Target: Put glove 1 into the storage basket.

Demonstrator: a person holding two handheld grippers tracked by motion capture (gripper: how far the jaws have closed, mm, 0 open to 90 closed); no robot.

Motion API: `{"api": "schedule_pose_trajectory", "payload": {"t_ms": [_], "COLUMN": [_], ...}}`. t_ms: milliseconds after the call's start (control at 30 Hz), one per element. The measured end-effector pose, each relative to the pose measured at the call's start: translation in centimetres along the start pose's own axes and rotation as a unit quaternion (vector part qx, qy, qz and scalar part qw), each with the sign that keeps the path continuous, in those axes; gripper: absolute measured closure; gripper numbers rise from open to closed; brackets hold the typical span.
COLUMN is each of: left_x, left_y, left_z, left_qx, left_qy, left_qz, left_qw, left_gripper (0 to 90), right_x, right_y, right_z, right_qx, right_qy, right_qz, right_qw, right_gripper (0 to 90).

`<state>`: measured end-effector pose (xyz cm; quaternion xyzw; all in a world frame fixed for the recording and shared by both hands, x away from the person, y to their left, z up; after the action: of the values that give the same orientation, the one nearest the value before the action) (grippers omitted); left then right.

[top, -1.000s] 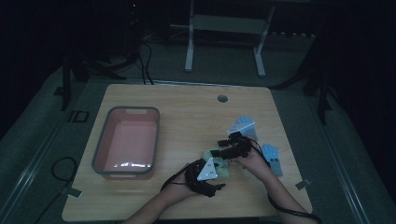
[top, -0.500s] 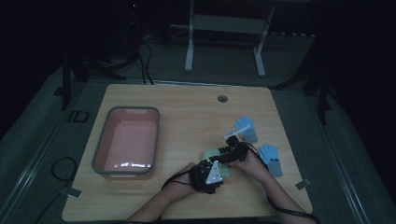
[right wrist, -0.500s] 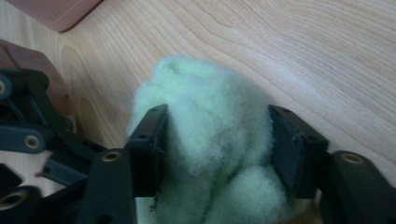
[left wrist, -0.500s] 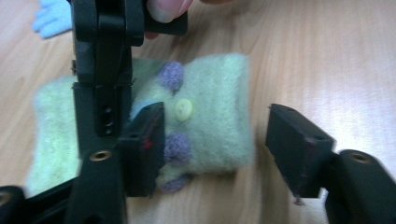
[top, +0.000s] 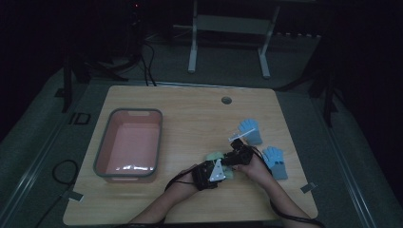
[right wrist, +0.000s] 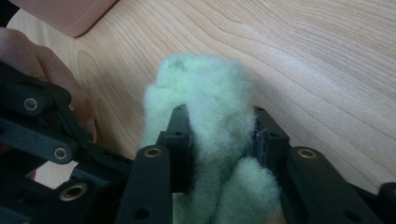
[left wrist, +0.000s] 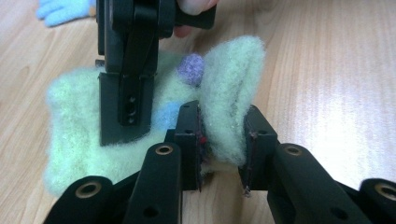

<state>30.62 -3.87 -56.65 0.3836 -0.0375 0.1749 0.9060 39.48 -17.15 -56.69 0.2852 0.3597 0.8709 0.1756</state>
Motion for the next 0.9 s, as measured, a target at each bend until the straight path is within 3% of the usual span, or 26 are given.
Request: {"api": "schedule_pose_trajectory", "payload": {"t_ms": [267, 533, 900], "left_x": [0.6, 1.2, 2.8], "left_y": [1.4, 3.0, 6.8], "left_z": [0.7, 1.3, 2.1], "left_qx": [0.007, 0.018, 0.017], "left_qy": [-0.003, -0.020, -0.027], "left_qz": [-0.007, 0.002, 0.012], "left_qw": [0.9999, 0.9996, 0.9994], "left_gripper": [74.3, 74.4, 74.4], "right_x": [0.4, 1.3, 3.5], "right_y": [0.7, 1.3, 2.5], "right_z": [0.5, 1.6, 5.0], "right_qx": [-0.012, -0.030, -0.056], "right_qy": [-0.010, -0.011, 0.011], "right_qz": [0.007, 0.019, 0.016], "right_qw": [0.9998, 0.9993, 0.9982], "right_gripper": [70.9, 71.7, 71.7]}}
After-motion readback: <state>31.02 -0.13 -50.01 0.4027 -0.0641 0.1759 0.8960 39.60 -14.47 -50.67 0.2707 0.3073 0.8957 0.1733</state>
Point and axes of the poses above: each handheld gripper's, and its own axes: y roughly backward along the jaws, z roughly out of its top, x roughly to its left, the point moved 3 cm from there along -y, roughly forward along the jaws, and after that the axes turned 2 degrees about -z, right-handed, at the moved point
